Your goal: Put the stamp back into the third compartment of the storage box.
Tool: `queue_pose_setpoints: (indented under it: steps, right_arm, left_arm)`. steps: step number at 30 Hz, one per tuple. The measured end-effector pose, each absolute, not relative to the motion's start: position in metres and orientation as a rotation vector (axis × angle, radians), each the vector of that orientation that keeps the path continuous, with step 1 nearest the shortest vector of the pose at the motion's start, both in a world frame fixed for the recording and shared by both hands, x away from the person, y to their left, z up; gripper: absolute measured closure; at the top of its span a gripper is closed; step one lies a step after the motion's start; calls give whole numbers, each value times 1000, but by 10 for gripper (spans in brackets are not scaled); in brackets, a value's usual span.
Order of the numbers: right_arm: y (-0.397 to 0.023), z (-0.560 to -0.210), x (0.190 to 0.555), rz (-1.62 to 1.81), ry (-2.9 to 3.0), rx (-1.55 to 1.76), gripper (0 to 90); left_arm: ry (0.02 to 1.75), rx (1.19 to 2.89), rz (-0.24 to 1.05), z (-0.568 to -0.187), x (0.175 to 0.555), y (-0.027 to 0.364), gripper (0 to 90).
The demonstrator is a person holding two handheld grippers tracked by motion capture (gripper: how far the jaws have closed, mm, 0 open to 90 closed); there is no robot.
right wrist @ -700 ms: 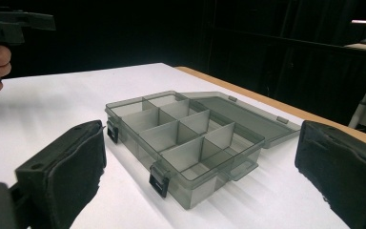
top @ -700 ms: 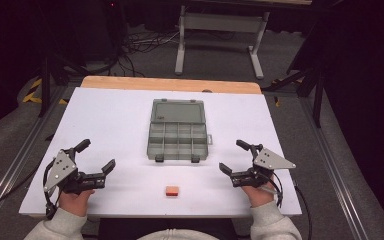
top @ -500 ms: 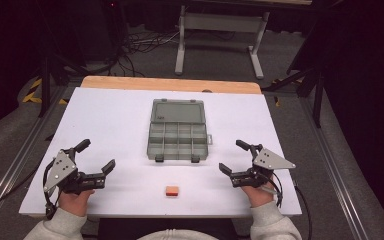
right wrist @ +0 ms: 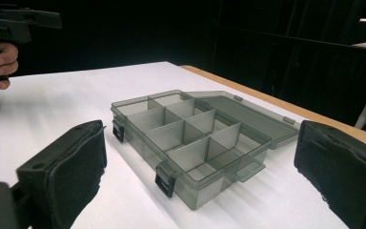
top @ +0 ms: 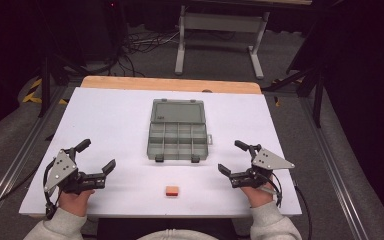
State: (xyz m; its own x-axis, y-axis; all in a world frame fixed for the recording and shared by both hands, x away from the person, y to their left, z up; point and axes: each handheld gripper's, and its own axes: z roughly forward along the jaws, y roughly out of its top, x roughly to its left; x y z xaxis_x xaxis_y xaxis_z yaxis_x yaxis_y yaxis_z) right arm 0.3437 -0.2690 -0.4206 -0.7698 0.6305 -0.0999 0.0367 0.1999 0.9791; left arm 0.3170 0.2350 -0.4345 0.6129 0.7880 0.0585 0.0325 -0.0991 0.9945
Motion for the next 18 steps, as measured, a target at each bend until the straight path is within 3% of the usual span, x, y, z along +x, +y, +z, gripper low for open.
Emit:
queue_pose_setpoints:
  steps: [18]
  right_arm:
    - [-233,-402,354,1650,2101,507,53]
  left_arm:
    - [710,1557,731,-432,316,235,9]
